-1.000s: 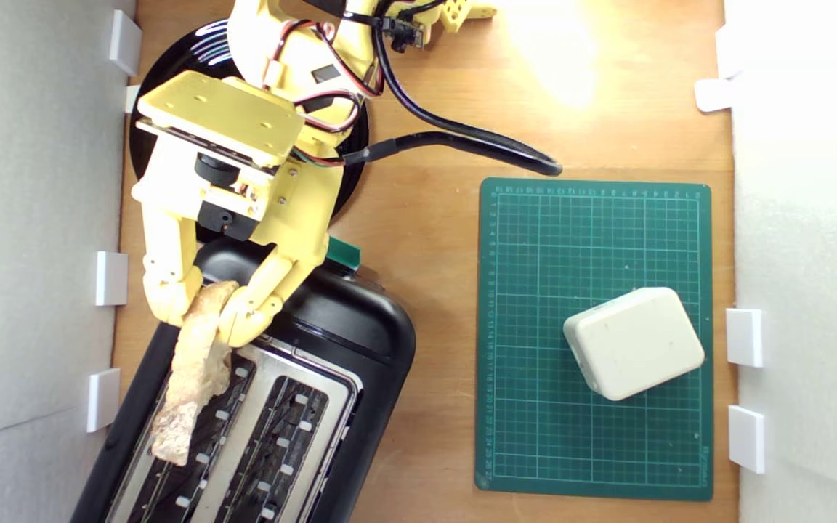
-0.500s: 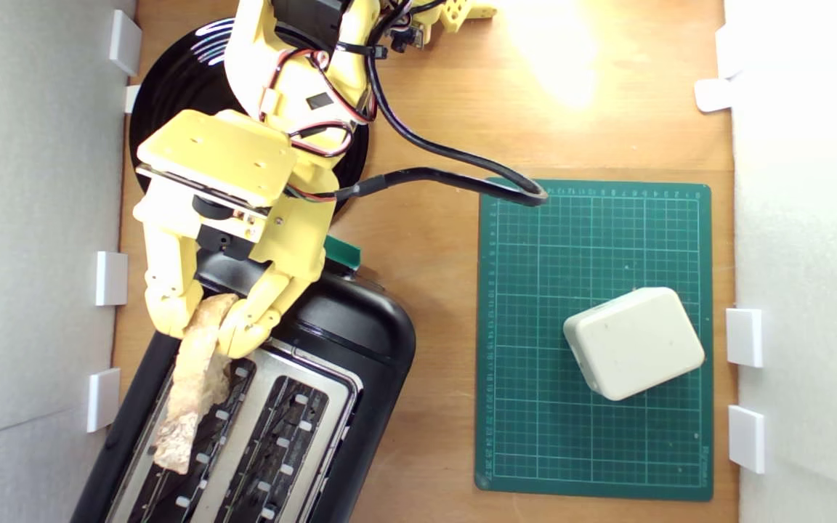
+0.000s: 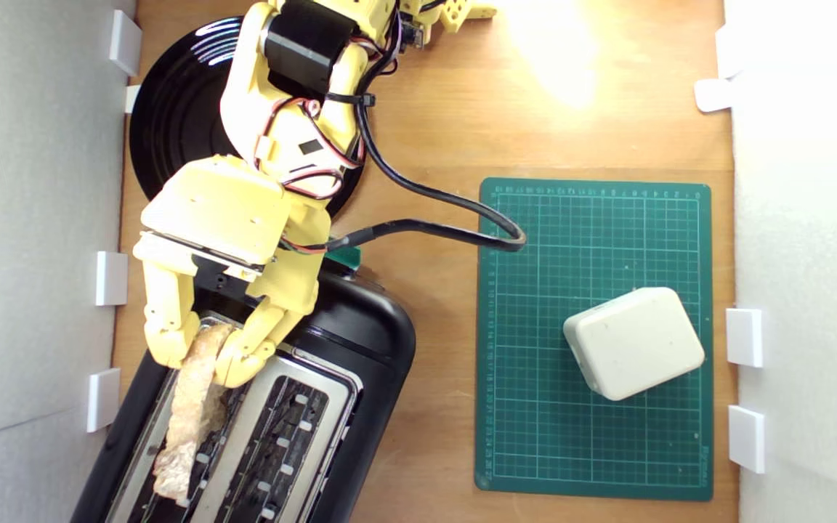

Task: Pick bread and place in toaster

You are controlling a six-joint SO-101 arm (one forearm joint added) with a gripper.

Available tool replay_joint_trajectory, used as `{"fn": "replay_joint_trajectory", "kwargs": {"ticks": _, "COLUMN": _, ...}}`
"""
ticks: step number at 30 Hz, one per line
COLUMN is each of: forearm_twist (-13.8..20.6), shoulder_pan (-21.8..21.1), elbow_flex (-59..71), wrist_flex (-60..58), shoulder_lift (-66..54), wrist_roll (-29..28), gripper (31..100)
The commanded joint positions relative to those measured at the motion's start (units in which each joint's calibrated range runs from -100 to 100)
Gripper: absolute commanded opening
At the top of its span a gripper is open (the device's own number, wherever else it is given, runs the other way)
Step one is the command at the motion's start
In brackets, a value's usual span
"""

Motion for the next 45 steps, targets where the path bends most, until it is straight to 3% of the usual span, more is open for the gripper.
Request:
{"fn": "replay_joint_trajectory", "kwargs": {"ticks": 1, "forearm_twist": -0.23, "shoulder_pan": -0.34, "elbow_flex": -1.78, "wrist_flex": -0.54, "shoulder_lift": 1.0, "wrist_roll": -0.22, "gripper": 61.0}}
{"fn": "replay_joint_trajectory", "kwargs": {"ticks": 5, "forearm_twist": -0.23, "shoulder_pan": -0.34, "elbow_flex": -1.78, "wrist_flex": -0.54, "shoulder_lift": 1.75, "wrist_roll": 0.09, "gripper": 62.0}}
{"fn": "replay_joint_trajectory", "kwargs": {"ticks": 13, "forearm_twist": -0.23, "shoulder_pan": -0.34, "elbow_flex": -1.78, "wrist_flex": -0.63, "shoulder_lift": 1.92, "wrist_roll": 0.62, "gripper": 76.9}}
{"fn": "replay_joint_trajectory", "kwargs": {"ticks": 25, "forearm_twist": -1.32, "shoulder_pan": -0.42, "elbow_flex": -1.78, "wrist_flex": -0.63, "shoulder_lift": -6.4, "wrist_roll": 1.4, "gripper": 78.2}}
{"fn": "replay_joint_trajectory", "kwargs": {"ticks": 32, "forearm_twist": -9.3, "shoulder_pan": -0.5, "elbow_flex": -1.69, "wrist_flex": -0.97, "shoulder_lift": -16.05, "wrist_roll": 1.04, "gripper": 78.2}}
{"fn": "replay_joint_trajectory", "kwargs": {"ticks": 37, "forearm_twist": -11.39, "shoulder_pan": -1.39, "elbow_flex": -0.96, "wrist_flex": -0.97, "shoulder_lift": -24.62, "wrist_roll": -5.45, "gripper": 77.8}}
{"fn": "replay_joint_trajectory", "kwargs": {"ticks": 45, "forearm_twist": -7.03, "shoulder_pan": -12.67, "elbow_flex": 0.94, "wrist_flex": -0.2, "shoulder_lift": -32.61, "wrist_roll": -20.57, "gripper": 77.5}}
